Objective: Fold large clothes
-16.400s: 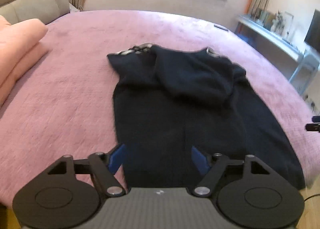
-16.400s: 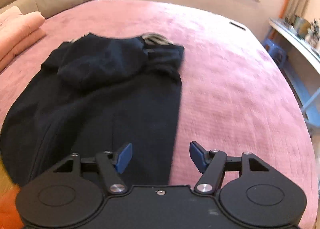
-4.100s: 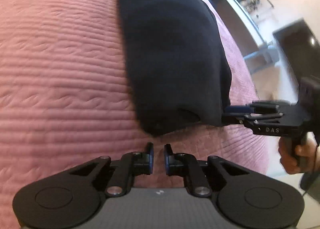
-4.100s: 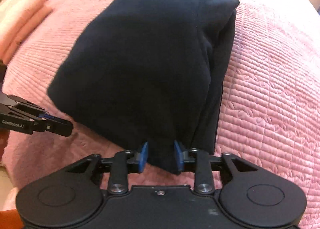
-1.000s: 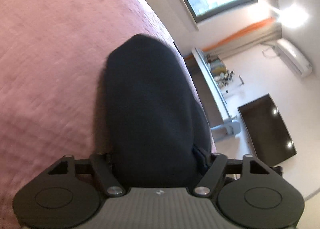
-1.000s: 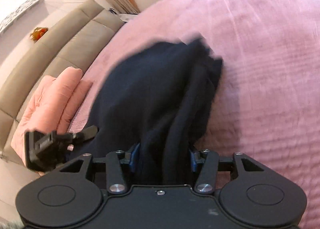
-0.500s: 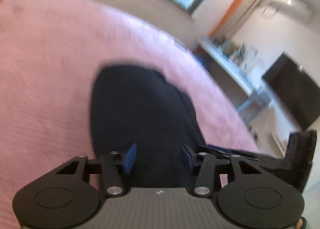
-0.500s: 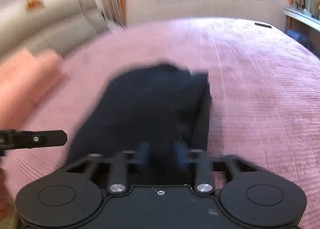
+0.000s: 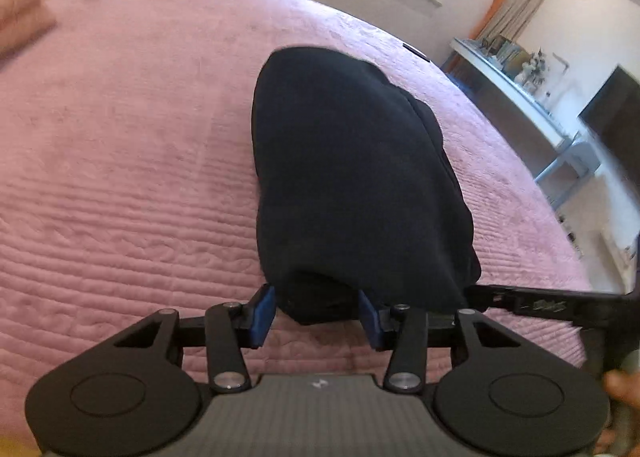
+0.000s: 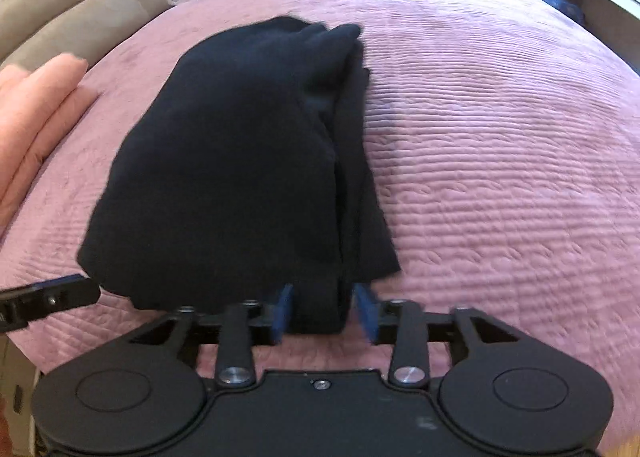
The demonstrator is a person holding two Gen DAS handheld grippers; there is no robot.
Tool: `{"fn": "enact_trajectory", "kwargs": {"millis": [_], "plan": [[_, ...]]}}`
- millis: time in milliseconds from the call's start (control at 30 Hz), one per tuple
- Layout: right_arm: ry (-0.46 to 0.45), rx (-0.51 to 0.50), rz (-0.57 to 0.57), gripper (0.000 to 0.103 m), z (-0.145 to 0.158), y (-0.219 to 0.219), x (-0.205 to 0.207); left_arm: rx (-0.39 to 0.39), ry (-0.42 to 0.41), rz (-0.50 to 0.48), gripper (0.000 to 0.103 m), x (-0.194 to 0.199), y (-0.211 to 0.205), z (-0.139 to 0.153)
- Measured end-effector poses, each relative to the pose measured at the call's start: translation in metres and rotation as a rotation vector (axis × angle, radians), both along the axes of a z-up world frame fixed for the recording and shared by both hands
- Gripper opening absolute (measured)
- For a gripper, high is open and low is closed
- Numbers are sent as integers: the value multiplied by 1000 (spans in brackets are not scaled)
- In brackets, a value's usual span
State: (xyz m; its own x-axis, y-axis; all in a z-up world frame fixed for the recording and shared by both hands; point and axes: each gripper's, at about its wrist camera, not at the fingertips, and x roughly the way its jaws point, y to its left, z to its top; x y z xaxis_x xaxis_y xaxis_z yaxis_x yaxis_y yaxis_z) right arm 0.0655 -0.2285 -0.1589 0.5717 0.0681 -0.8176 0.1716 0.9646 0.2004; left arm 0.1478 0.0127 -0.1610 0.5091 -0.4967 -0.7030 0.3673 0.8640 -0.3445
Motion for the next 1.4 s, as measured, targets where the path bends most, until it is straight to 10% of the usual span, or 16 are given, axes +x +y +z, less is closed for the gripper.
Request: {"fn": "enact_trajectory", "kwargs": {"millis": [167, 433, 533, 1067, 1400], "plan": [[-78, -56, -47, 78, 66, 5, -46, 52, -119, 0, 52, -42, 1, 63], [-298, -180, -94, 81, 176, 42, -99, 121, -352, 59, 103, -118, -5, 191], [-343, -192, -150, 82, 196, 52, -113, 114, -384, 95, 103, -139, 0, 217], [-129, -251, -73, 82, 144, 68, -84, 365, -318, 241, 101, -123, -15, 172], [-95, -217, -61, 82, 139, 68, -74, 305, -290, 264, 100, -101, -7, 162]]}}
